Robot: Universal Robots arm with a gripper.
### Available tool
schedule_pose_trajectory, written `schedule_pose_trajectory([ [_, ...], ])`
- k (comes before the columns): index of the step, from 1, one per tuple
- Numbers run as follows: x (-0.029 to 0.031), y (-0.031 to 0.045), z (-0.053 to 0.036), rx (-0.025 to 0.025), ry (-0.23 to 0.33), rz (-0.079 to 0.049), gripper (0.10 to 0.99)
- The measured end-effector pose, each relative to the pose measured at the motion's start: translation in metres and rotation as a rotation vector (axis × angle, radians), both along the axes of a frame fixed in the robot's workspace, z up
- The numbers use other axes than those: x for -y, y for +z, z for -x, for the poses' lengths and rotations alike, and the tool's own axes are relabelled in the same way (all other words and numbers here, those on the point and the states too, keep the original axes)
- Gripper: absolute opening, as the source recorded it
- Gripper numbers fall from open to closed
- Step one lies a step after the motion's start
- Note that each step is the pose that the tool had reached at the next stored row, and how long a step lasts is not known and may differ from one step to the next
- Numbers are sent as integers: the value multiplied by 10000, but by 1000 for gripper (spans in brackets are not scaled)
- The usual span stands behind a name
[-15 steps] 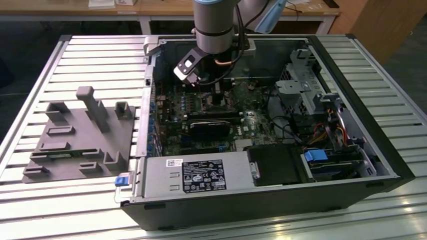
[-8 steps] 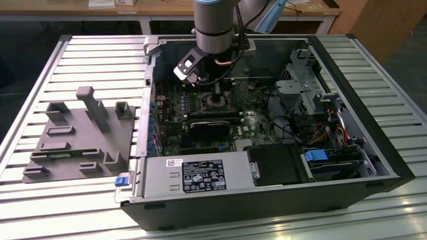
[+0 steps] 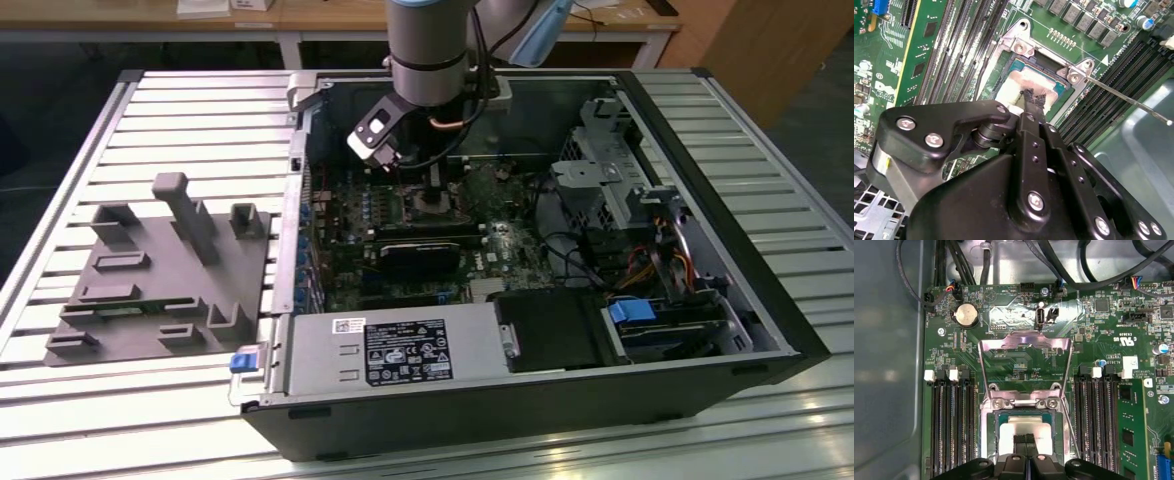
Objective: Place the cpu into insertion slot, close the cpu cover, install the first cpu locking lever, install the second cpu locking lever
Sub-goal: 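Place the cpu into insertion slot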
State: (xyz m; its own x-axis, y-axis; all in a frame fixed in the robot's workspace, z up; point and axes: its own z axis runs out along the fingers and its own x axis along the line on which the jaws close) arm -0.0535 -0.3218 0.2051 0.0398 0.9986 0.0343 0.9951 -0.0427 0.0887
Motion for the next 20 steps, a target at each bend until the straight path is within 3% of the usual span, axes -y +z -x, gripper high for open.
schedule_pose_trajectory([
  [6, -1, 149, -1, 4, 0, -5, 106],
  [16, -1, 479, -1, 2, 0, -3, 106],
  [20, -1, 503, -1, 5, 0, -7, 106],
])
